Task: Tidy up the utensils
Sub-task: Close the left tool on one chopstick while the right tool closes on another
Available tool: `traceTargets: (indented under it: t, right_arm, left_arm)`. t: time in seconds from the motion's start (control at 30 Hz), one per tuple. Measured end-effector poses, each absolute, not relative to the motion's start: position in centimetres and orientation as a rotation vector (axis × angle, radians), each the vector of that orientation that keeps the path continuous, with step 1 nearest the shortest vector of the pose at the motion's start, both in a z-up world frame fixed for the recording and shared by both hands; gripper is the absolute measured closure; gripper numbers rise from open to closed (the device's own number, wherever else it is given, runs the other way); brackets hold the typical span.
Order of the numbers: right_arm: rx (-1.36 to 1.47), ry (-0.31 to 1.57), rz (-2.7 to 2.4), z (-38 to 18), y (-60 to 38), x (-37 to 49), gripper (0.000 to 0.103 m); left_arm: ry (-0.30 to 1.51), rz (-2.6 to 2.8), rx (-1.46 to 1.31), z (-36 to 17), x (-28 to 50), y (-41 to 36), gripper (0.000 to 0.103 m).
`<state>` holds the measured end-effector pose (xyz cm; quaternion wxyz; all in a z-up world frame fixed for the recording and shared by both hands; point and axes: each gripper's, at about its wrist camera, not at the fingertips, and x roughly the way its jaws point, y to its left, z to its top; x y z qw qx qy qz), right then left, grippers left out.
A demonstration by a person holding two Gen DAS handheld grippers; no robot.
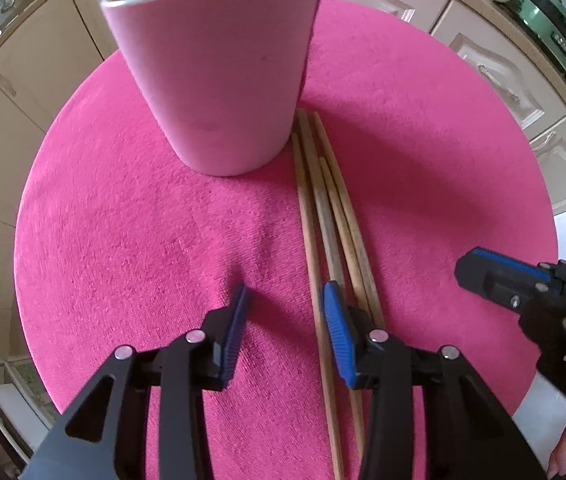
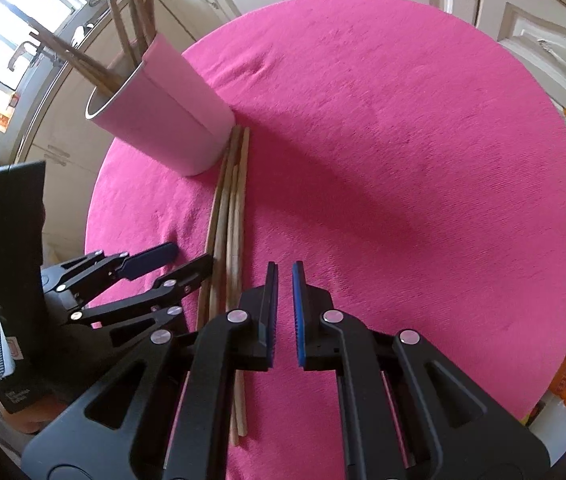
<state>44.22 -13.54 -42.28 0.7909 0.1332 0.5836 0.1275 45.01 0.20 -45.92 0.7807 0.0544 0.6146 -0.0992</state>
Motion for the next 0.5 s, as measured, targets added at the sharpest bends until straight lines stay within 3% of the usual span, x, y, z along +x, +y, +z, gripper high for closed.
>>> traceTargets:
  t: [0.03,0.13,0.5]
  right_arm:
    - [0.286,1.261,0.282,-42.4,-13.3,44.2,0.095]
    - [0.284,1.266,0.292,-42.4,-12.8,44.2,0.095]
    - [0.268,1.318,0.372,-43.4,-9.7,45.5,0.095]
  left_arm:
    - [1.329,-0.212,0.130,-46.0,45.0,0.0,0.065]
    - [1.321,-0.194,0.142,-46.0,45.4,-0.4,0.093]
    - [1.295,-0.200,-0.029,-45.0,44.7,1.7,0.096]
